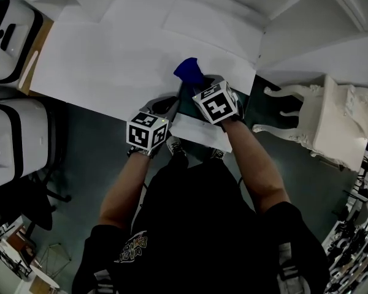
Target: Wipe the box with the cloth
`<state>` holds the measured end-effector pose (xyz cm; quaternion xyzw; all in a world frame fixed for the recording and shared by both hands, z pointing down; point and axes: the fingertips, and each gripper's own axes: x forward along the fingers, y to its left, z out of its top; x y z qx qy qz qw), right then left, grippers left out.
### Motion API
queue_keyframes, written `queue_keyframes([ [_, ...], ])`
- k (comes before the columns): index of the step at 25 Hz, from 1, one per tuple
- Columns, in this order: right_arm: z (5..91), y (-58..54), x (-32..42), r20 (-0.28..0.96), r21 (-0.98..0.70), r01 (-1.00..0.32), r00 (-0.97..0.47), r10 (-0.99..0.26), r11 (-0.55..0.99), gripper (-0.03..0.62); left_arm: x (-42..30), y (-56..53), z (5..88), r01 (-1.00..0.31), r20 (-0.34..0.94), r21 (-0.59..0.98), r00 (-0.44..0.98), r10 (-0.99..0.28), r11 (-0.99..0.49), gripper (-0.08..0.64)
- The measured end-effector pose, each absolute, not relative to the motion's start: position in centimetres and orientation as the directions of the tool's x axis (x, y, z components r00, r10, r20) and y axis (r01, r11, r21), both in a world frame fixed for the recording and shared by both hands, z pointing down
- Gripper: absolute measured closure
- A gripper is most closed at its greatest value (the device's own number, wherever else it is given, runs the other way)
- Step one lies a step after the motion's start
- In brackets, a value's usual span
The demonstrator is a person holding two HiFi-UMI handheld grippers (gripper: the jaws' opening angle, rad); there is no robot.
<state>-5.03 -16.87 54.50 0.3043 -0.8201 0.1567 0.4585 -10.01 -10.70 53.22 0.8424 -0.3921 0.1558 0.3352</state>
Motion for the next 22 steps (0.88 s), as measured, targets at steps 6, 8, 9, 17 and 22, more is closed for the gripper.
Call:
queue_keyframes([
  [6, 54.5, -16.6, -1.8, 0.857, 0.027, -0.677, -0.362, -0.365, 0.735, 0.499, -10.1, -10.7, 53.2, -0.775, 0.533, 0.424, 0.632, -0.563, -0.468, 0.526],
  [8, 54.5, -16.6, -0.5, 0.856, 0.029, -0.695, -0.354, -0.377, 0.718, 0.499, -10.1, -10.7, 53.2, -0.777, 0.534, 0.422, 0.630, -0.564, -0.468, 0.526],
  [9, 54.5, -16.5, 0.2, 0.857, 0.030, -0.704, -0.348, -0.381, 0.709, 0.499, -10.2, -10.7, 53.2, -0.777, 0.535, 0.422, 0.630, -0.564, -0.468, 0.526],
  [17, 54.5, -15.6, 5.2, 0.865, 0.046, -0.760, -0.294, -0.406, 0.648, 0.499, -10.2, -10.6, 53.2, -0.785, 0.543, 0.414, 0.619, -0.567, -0.461, 0.528],
  [22, 54.7, -15.1, 7.9, 0.869, 0.057, -0.787, -0.264, -0.419, 0.615, 0.499, -10.1, -10.6, 53.3, -0.791, 0.547, 0.409, 0.612, -0.572, -0.455, 0.528],
])
